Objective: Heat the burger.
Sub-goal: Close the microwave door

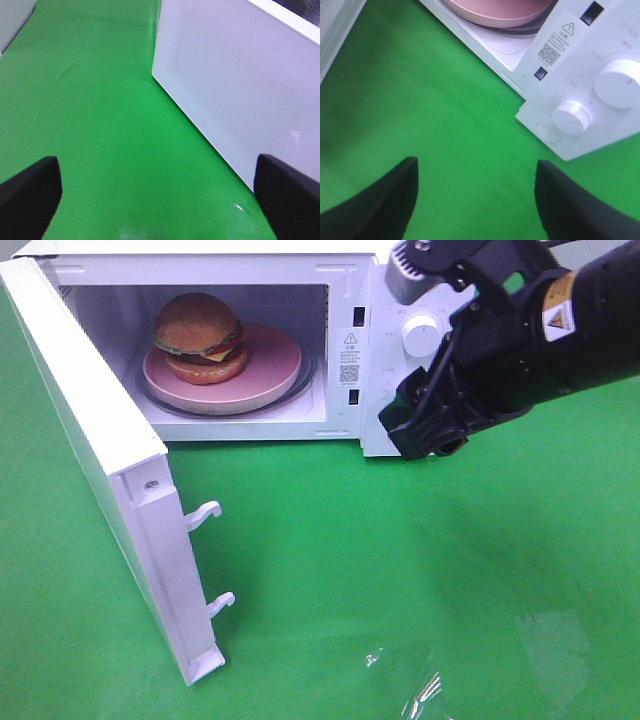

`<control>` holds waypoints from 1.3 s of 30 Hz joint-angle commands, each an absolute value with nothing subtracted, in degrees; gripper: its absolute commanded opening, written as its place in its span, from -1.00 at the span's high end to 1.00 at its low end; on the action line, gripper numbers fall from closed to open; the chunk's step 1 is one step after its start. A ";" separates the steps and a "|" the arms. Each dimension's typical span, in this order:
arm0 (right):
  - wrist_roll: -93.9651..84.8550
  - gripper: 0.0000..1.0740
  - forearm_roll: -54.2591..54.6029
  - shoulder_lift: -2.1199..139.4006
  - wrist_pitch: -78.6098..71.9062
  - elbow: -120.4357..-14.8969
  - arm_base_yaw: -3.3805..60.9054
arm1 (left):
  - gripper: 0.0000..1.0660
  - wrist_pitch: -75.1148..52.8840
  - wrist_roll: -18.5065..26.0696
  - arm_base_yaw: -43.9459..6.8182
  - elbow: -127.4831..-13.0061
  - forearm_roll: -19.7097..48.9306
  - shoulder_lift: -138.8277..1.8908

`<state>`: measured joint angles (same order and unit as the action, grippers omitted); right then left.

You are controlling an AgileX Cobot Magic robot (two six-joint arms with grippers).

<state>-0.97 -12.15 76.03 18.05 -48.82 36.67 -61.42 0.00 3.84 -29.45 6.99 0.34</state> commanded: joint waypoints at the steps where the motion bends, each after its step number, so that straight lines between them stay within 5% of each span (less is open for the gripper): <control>1: 3.90 -0.36 -11.06 69.73 20.34 -44.40 36.33 | -0.81 -61.02 -0.57 4.01 -29.45 7.28 1.20; 13: 5.39 -0.42 -7.16 60.96 44.35 -40.85 36.33 | -0.81 -61.02 -0.57 4.01 -29.45 7.28 1.20; 28: 5.96 -0.42 -7.39 47.15 55.69 -36.67 36.15 | -0.81 -61.02 -0.57 4.01 -29.45 7.28 1.20; 39: 9.11 -0.42 -5.44 29.68 58.21 -29.97 20.97 | -0.81 -61.02 -0.57 4.01 -29.45 7.28 1.20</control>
